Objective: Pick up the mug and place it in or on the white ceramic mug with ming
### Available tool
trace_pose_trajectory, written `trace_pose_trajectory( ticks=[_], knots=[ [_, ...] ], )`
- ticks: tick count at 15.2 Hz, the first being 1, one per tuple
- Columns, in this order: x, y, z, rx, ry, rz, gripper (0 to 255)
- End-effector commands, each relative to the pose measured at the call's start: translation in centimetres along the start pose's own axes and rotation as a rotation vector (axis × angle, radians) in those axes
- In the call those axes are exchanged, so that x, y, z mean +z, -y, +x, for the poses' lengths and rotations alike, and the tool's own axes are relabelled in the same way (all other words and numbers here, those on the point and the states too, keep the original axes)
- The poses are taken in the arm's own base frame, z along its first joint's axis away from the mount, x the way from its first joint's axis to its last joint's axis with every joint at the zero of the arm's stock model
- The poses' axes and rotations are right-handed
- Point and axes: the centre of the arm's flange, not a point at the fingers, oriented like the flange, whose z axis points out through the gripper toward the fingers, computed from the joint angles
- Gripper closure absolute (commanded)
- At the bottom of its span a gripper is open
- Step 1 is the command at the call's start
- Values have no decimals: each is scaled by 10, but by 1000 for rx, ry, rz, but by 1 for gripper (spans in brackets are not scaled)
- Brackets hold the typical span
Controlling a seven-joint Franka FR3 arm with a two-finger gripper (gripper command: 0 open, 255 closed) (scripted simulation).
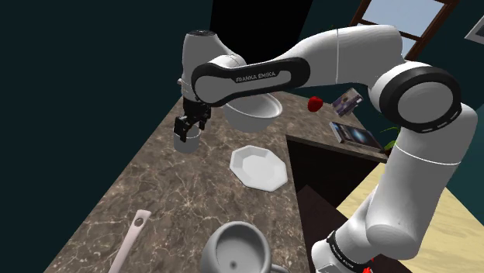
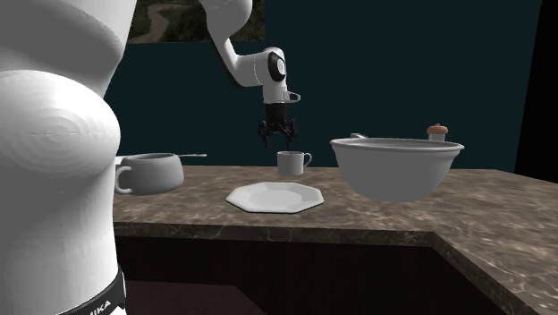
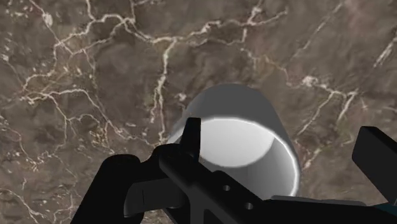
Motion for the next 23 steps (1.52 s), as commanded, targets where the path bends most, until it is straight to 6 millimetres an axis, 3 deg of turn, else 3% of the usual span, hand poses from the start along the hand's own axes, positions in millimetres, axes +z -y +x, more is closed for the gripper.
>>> trace_pose_trajectory(
  ticks=[1, 3, 11, 19, 20, 23],
  knots=[
    [6, 12, 22, -4, -12, 3, 0],
    [13, 23, 44, -9, -23, 5, 0],
    [53, 23, 46, -10, -23, 6, 0],
    [53, 23, 46, -10, -23, 6, 0],
    [53, 23, 46, -10, -23, 6, 255],
    [53, 23, 46, -10, -23, 6, 255]
  ],
)
